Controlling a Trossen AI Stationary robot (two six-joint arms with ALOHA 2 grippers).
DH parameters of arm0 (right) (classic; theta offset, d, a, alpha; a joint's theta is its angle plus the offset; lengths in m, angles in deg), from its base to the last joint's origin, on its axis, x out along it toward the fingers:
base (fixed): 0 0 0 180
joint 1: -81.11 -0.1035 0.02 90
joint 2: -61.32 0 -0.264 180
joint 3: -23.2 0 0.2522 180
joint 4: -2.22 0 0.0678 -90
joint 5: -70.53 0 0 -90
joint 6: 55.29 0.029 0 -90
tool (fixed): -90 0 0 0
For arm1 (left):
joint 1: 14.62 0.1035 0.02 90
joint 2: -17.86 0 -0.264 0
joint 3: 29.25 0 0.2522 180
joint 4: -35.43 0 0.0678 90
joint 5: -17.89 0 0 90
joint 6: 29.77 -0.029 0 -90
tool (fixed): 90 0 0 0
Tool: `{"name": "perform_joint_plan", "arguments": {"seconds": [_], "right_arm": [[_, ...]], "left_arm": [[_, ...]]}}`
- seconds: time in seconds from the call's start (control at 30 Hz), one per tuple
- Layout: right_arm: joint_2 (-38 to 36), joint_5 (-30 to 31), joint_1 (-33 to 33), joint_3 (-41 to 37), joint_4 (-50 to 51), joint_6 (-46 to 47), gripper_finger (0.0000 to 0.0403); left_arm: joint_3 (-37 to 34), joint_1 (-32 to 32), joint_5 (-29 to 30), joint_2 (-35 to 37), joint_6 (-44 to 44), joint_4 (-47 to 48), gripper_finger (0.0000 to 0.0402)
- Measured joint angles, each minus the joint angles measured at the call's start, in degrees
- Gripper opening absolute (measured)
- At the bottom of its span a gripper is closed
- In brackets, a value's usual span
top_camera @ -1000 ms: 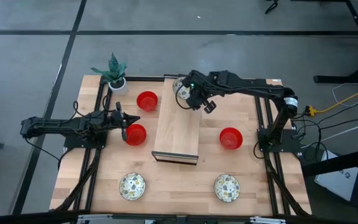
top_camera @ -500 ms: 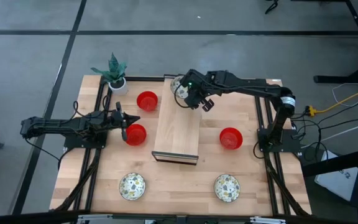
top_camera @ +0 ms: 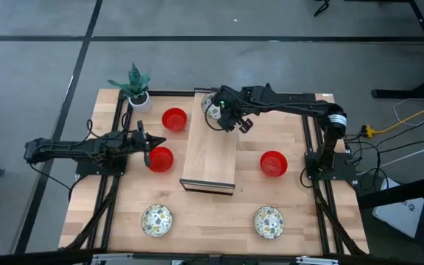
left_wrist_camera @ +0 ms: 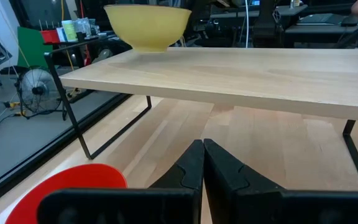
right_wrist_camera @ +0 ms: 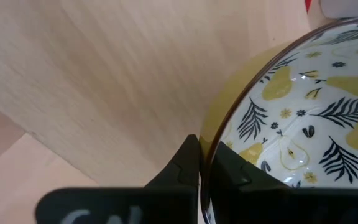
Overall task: Pick & Place Mini bowls
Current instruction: Put the top white patterned bowl on the shelf
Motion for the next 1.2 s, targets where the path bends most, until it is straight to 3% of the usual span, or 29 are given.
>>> {"name": "perform_joint_plan", "arguments": {"seconds": [1.2], "right_arm": [[0.13, -3.48, 1.46, 0.00, 3.29, 2.04, 0.0014]], "left_arm": [[0.00, 0.00, 0.01, 0.01, 0.00, -0.01, 0.0004]]}}
